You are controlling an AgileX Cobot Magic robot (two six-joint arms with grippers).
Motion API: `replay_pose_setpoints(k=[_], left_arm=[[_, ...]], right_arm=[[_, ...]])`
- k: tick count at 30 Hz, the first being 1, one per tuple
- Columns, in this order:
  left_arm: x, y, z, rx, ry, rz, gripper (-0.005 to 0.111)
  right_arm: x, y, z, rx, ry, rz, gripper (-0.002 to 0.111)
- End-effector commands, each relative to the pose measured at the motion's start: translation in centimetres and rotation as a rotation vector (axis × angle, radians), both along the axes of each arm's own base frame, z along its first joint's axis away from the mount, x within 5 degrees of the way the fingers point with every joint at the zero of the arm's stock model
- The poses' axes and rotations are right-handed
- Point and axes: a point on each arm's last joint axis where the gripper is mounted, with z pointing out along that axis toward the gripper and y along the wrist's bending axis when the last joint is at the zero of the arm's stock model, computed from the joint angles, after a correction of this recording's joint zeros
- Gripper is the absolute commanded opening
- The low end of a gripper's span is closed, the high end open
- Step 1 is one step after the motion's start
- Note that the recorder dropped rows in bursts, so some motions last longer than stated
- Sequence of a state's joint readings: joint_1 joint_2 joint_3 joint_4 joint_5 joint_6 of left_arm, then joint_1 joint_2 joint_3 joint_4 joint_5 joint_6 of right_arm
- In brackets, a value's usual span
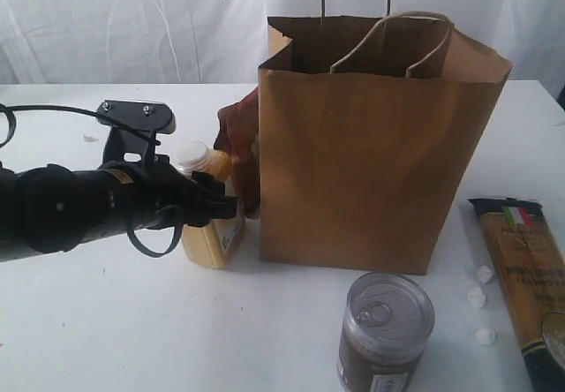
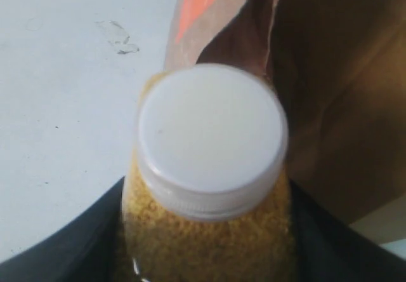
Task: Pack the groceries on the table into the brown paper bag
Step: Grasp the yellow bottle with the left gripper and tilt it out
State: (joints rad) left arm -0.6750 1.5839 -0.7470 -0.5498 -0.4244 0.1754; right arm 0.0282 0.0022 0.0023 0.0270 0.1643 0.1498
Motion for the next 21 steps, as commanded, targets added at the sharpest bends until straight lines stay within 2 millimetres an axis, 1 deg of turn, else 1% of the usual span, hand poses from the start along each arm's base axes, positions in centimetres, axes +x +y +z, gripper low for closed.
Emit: replay_pose_setpoints(k=[1, 3, 6, 9, 11, 15, 17, 21], left_arm=[[-0.4, -0.2, -0.3, 0.087, 0.002, -0.088, 0.000], [-0.8, -0.3, -0.4, 0.110, 0.028, -0.124, 0.000], [-1.6, -0.3, -0.6, 0.110, 0.113, -0.167, 0.000], [-1.9, -0.3, -0.3, 0.105, 0.126, -0.182, 0.000], [-2.0, -0.2, 0.5, 0.091, 0.103, -0.180, 0.000], [-2.5, 0.3, 2.9, 0.045, 0.033, -0.179, 0.000], [-3.2, 0.6, 4.2, 0.022, 0.016, -0.193, 0.000], [-4.4, 1.0, 5.8, 0.012, 0.009, -0.248, 0.000]], right_arm=[[0.0, 0.0, 0.1, 0.004, -0.007, 0.003, 0.000], [0.0, 0.0, 0.1, 0.004, -0.007, 0.003, 0.000], [0.0, 0.0, 0.1, 0.004, -0.007, 0.003, 0.000], [0.0, 0.0, 0.1, 0.004, -0.007, 0.003, 0.000], [0.0, 0.0, 0.1, 0.004, -0.007, 0.003, 0.000], [0.0, 0.0, 0.1, 0.004, -0.007, 0.003, 0.000], [0.0, 0.0, 0.1, 0.004, -0.007, 0.003, 0.000], [0.0, 0.0, 0.1, 0.004, -0.007, 0.003, 0.000]])
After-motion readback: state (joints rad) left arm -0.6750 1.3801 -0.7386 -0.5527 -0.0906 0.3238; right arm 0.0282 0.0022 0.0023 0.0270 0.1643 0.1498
